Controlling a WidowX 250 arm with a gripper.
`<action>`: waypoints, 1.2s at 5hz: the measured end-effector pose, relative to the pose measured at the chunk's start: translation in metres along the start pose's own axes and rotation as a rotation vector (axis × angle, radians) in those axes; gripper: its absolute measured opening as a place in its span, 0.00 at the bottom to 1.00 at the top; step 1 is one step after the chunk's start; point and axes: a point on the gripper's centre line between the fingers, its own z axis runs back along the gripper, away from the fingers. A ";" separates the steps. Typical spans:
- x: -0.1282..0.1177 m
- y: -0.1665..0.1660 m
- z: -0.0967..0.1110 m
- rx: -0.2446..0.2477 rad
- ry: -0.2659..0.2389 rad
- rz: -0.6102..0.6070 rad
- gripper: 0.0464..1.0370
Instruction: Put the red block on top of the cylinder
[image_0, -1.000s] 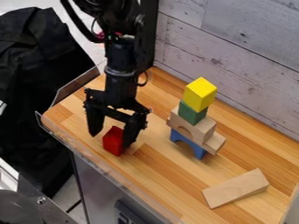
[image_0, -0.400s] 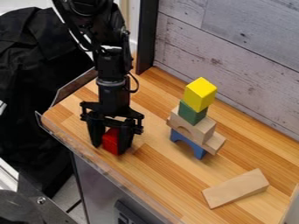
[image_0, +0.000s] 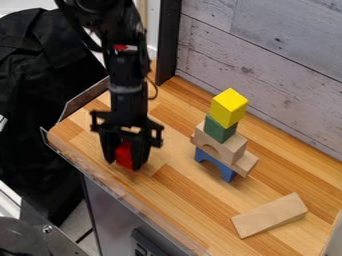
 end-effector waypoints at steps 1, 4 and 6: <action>-0.012 -0.004 0.043 0.042 -0.069 0.056 0.54; -0.026 -0.073 0.147 -0.038 -0.158 -0.136 0.54; -0.019 -0.094 0.148 -0.015 -0.104 -0.222 0.54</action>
